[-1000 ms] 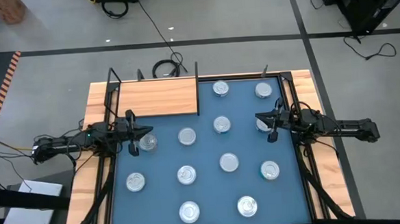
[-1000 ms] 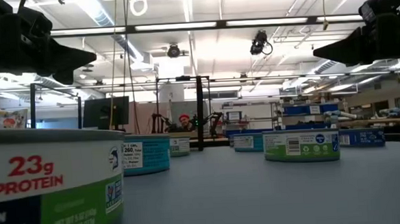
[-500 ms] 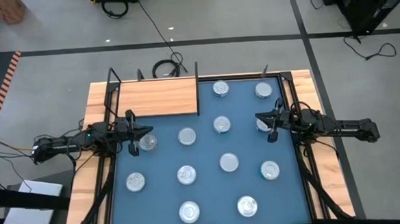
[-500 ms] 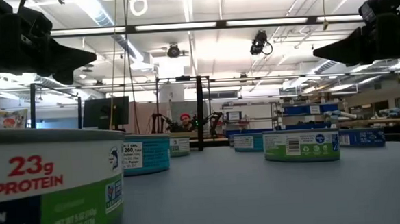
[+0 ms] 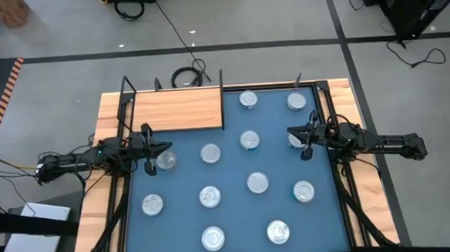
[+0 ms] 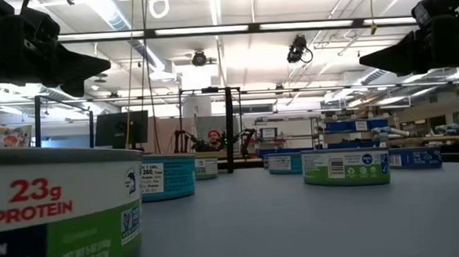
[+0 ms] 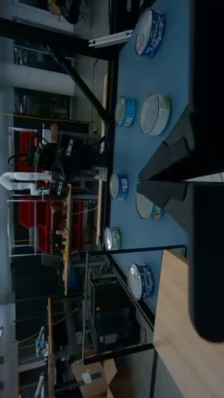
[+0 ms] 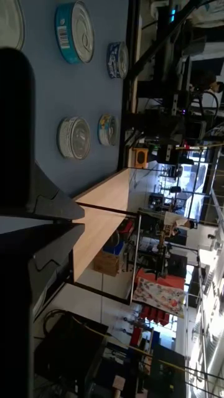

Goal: Stack canned seafood by type on shelf

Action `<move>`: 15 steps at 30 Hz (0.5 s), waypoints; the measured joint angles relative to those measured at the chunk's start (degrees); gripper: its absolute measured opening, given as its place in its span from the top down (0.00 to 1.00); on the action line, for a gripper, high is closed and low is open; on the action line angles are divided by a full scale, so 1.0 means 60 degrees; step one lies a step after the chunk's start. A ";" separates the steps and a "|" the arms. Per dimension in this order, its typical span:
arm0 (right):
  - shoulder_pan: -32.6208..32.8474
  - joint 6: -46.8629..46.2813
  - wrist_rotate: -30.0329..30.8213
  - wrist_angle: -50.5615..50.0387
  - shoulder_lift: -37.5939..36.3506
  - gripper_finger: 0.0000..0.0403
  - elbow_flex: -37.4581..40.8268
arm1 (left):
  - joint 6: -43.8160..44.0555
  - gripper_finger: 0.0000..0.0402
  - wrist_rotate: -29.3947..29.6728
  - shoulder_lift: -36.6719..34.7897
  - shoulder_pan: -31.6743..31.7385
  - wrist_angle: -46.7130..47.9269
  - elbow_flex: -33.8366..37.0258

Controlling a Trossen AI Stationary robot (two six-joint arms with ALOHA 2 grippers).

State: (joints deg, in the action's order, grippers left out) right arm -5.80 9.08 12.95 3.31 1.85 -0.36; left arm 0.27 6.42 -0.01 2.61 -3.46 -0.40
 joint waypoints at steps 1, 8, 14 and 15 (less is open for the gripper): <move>0.0000 0.0003 0.0004 0.0003 0.0003 0.92 -0.0002 | 0.0000 0.99 0.0003 0.0003 0.0000 -0.0004 0.0000; -0.0002 0.0019 0.0004 0.0003 0.0002 0.92 -0.0001 | 0.0000 0.99 0.0001 0.0003 0.0000 -0.0035 0.0000; -0.0003 0.0015 0.0004 0.0007 0.0003 0.92 0.0000 | 0.0000 0.99 -0.0001 0.0000 0.0003 -0.0234 0.0000; -0.0004 0.0016 0.0000 0.0008 0.0002 0.92 -0.0003 | 0.0021 0.99 0.0000 0.0000 0.0003 -0.0237 0.0000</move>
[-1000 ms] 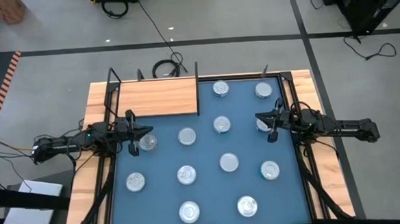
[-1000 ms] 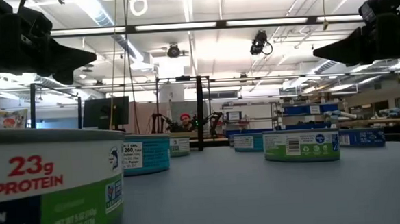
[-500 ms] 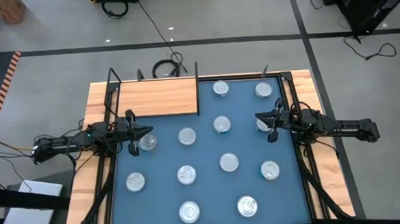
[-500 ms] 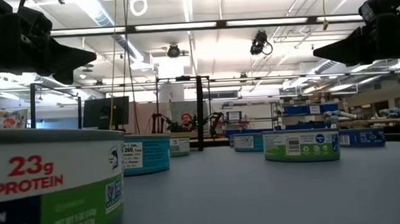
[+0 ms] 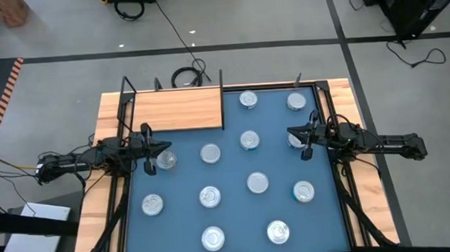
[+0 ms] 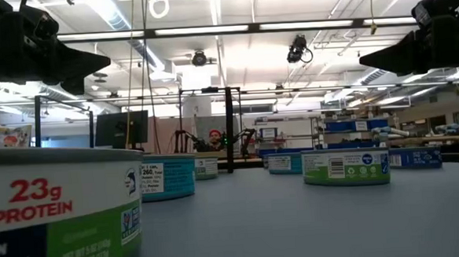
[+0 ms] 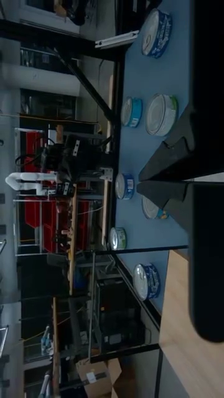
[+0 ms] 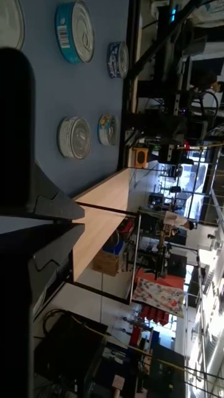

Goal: Stack canned seafood by type on shelf
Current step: Put the yellow blue tuna can on the shelf

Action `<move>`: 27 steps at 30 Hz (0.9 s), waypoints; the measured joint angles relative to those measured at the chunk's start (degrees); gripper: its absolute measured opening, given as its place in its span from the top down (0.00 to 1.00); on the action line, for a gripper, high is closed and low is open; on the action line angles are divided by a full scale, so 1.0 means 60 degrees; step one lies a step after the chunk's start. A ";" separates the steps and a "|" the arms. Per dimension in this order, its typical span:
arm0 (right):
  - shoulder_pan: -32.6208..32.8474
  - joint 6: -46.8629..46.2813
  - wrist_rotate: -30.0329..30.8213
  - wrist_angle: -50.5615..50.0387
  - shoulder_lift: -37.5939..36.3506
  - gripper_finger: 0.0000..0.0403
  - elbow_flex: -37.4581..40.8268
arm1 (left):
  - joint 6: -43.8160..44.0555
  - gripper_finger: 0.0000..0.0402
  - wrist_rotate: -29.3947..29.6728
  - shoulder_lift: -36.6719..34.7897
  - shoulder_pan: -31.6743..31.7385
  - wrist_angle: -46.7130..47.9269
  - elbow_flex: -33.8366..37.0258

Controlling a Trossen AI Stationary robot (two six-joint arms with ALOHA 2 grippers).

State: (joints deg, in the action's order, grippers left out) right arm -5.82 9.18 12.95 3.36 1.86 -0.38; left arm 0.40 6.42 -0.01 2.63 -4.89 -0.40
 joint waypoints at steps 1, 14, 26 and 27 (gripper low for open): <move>0.0000 0.0003 0.0000 0.0014 0.0000 0.92 0.0002 | 0.0075 0.99 -0.0024 0.0001 -0.0002 0.0000 0.0000; -0.0004 -0.0579 -0.0057 0.1249 0.0029 0.92 0.0000 | 0.0249 0.99 -0.0099 0.0004 -0.0003 -0.1113 0.0000; 0.0011 -0.1110 -0.0605 0.2339 0.1800 0.98 0.0002 | 0.0224 0.99 0.0072 0.0004 0.0000 -0.1235 0.0000; 0.0011 -0.1125 -0.0605 0.2544 0.2016 0.98 0.0003 | 0.0224 0.99 0.0072 0.0004 -0.0001 -0.1181 0.0000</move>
State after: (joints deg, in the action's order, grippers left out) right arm -5.76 2.42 9.32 18.63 13.96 -0.37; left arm 1.74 6.85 0.01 2.63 -11.97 -0.40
